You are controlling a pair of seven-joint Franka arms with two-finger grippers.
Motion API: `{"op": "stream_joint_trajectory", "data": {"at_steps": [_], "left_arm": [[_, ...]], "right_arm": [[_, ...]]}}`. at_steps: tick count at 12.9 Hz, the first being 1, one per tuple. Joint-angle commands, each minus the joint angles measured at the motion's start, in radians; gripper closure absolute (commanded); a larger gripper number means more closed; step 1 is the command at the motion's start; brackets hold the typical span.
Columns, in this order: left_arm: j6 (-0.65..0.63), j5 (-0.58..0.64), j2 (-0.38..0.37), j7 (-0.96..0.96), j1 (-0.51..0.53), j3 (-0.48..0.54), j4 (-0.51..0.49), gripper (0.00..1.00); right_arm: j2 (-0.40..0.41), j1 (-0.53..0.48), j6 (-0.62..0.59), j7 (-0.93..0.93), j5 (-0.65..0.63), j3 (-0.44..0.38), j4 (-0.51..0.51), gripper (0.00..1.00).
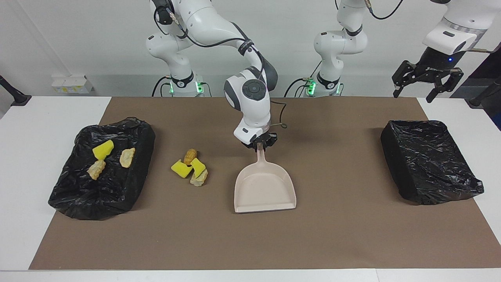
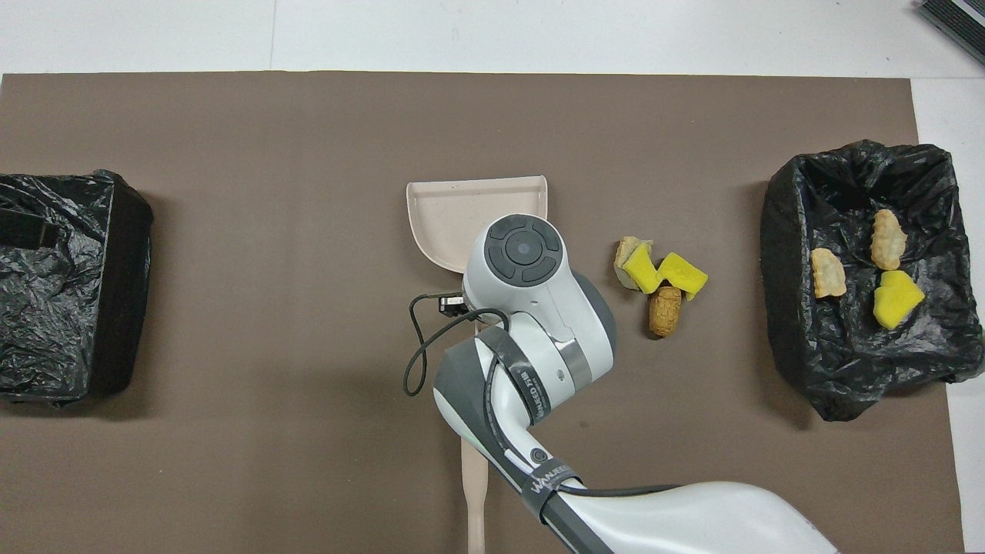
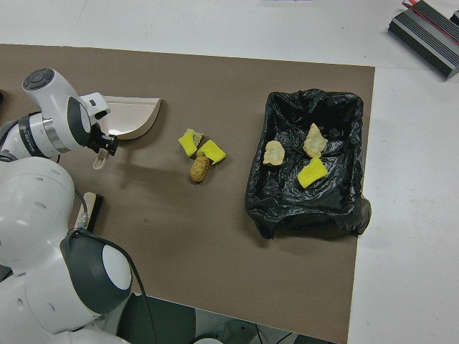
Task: Sweep and dump trash in bin
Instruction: 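Return the dustpan to the table center with the right gripper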
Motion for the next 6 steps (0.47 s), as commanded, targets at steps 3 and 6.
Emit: {"op": "stream_joint_trajectory", "data": {"at_steps": [3, 6], "left_arm": [[-0.058, 0.016, -0.024, -0.080, -0.010, -0.037, -0.006, 0.00], [-0.123, 0.016, -0.038, -0.078, -0.004, -0.037, -0.017, 0.00]], "right_arm": [[-0.100, -0.061, -0.044, -0.046, 0.015, -0.010, -0.012, 0.00], [-0.187, -0.113, -0.145, -0.169, 0.008, -0.010, -0.015, 0.00]]}}
